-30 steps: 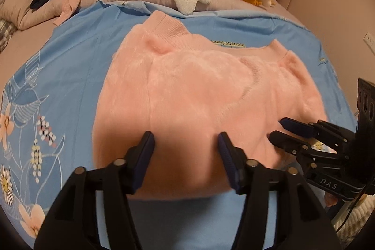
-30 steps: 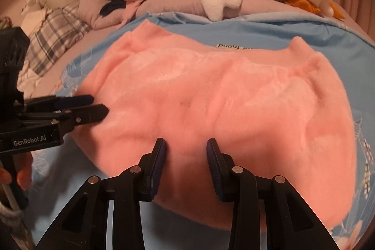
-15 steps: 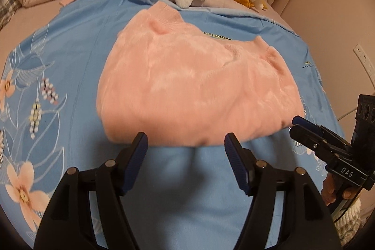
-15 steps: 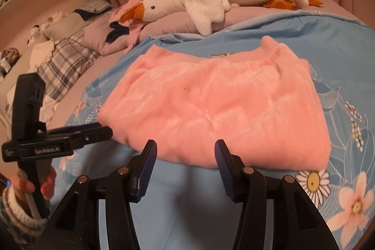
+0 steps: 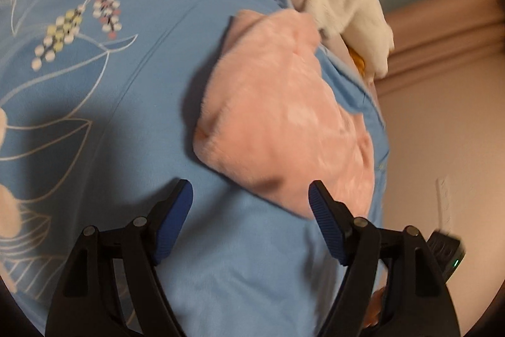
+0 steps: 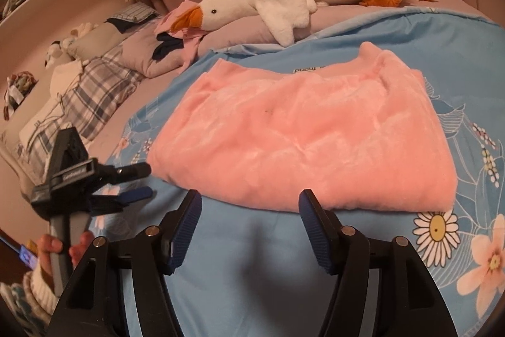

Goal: Fold small clothes
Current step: 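Grasp one side edge of the pink sweatshirt with the left gripper and fold it over the middle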

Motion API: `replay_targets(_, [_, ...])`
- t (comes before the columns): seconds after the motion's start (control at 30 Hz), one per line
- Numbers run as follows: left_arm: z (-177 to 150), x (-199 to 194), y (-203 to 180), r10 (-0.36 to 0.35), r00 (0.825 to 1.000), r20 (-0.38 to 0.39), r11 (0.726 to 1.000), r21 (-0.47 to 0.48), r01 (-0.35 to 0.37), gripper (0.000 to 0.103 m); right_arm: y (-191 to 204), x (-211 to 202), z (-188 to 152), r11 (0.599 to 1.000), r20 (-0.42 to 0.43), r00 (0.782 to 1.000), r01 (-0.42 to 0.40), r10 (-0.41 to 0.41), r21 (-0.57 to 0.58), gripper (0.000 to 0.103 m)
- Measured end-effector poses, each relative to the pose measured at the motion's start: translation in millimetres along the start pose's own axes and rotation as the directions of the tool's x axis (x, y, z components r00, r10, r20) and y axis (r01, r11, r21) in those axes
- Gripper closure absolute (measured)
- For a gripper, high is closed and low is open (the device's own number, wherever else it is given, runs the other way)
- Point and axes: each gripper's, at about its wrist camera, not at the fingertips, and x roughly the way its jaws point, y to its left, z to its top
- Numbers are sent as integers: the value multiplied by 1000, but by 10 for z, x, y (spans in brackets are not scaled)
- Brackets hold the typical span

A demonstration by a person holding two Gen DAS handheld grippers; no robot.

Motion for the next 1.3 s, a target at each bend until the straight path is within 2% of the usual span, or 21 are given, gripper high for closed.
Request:
replay_targets(0.07, [39, 84, 49, -28, 1000, 7, 998, -53, 28, 27, 9, 33, 0, 1000, -3, 1000, -8, 8, -1, 39])
replay_targets(0.17, [119, 154, 43, -41, 998, 49, 996, -83, 45, 27, 15, 93, 5, 1000, -10, 1000, -11, 11, 4, 39])
replay_targets(0.37, [351, 249, 18, -34, 994, 100, 991, -128, 46, 27, 17, 154, 69, 1000, -4, 1000, -17, 17, -7, 39])
replay_targets(0.47, [429, 282, 1, -21, 994, 106, 992, -123, 34, 27, 33, 217, 136, 1000, -5, 1000, -11, 11, -22, 39])
replay_targets(0.57, [512, 329, -69, 24, 995, 94, 997, -76, -17, 29, 60, 282, 227, 999, 4, 1000, -1, 1, -47, 39])
replay_targets(0.73, [571, 420, -193, 123, 989, 82, 991, 45, -127, 50, 86, 460, 546, 998, 32, 999, 23, -21, -50, 39])
replay_targets(0.8, [573, 425, -266, 151, 984, 95, 982, 104, -161, 55, 100, 583, 685, 998, 33, 999, 38, -37, -46, 53])
replay_targets(0.87, [555, 421, -333, 176, 978, 109, 968, 160, -192, 58, 86, 765, 788, 998, 3, 998, 60, -60, -24, 72])
replay_targets(0.93, [551, 425, -356, 190, 975, 117, 958, 193, -210, 59, 75, 948, 799, 997, -51, 996, 74, -75, -15, 78])
replay_targets(1.0, [557, 420, -373, 201, 972, 124, 950, 219, -224, 60, 46, 1197, 760, 992, -141, 982, 123, -125, -23, 78])
replay_targets(1.07, [567, 438, -394, 210, 970, 127, 944, 233, -235, 60, 48, 1325, 718, 988, -174, 973, 144, -150, -49, 78])
replay_targets(1.2, [585, 454, -429, 218, 967, 128, 940, 239, -244, 60, 75, 1223, 748, 987, -193, 968, 152, -158, -48, 78])
replay_targets(1.3, [588, 436, -474, 220, 967, 131, 934, 257, -247, 62, 112, 1008, 713, 990, -160, 978, 128, -136, -64, 78])
